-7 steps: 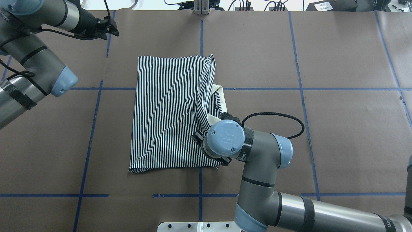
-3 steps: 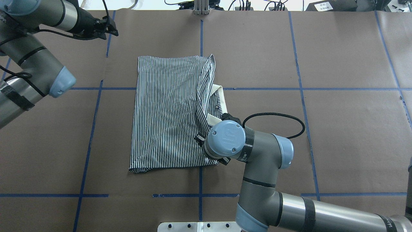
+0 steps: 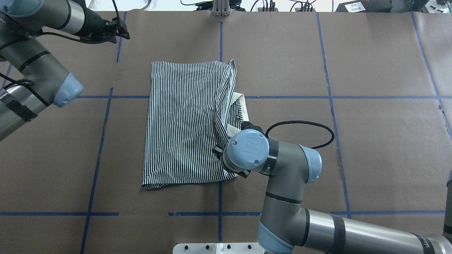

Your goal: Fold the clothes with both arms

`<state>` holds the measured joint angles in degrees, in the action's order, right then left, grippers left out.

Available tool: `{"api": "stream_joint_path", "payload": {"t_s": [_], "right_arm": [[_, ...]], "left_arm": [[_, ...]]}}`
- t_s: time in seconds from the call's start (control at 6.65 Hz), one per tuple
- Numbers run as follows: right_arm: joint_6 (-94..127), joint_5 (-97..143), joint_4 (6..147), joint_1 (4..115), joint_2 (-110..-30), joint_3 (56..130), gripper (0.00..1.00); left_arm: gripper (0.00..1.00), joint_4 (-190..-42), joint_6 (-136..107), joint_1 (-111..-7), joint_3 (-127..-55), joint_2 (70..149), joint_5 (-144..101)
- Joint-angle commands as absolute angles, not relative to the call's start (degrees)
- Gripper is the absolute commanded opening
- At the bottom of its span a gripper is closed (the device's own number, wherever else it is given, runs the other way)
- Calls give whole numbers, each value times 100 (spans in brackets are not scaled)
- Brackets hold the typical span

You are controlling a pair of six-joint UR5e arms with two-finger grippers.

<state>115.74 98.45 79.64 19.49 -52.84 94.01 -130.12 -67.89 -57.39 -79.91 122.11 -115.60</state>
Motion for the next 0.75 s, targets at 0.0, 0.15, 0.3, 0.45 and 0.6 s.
{"api": "stream_joint_path", "payload": {"t_s": [0.0, 0.15, 0.3, 0.45, 0.6], "right_arm": [[11558, 9861, 7998, 1960, -5360, 9692, 0], [11575, 9861, 8007, 1960, -5396, 9720, 0], [11575, 9861, 8007, 1960, -5405, 9729, 0], [11593, 9853, 7998, 1951, -5405, 9686, 0], [11584, 9835, 7998, 1951, -5397, 9625, 40]], "left_arm": [[54, -12877, -6838, -5739, -8399, 12025, -11593], [54, -12580, -6838, -5731, -8742, 11971, -11601], [56, -12334, -6899, -5687, -9067, 11866, -11602], [56, -12322, -7013, -5669, -9201, 11787, -11602], [57, -12322, -7014, -5669, -9202, 11777, -11602]]}}
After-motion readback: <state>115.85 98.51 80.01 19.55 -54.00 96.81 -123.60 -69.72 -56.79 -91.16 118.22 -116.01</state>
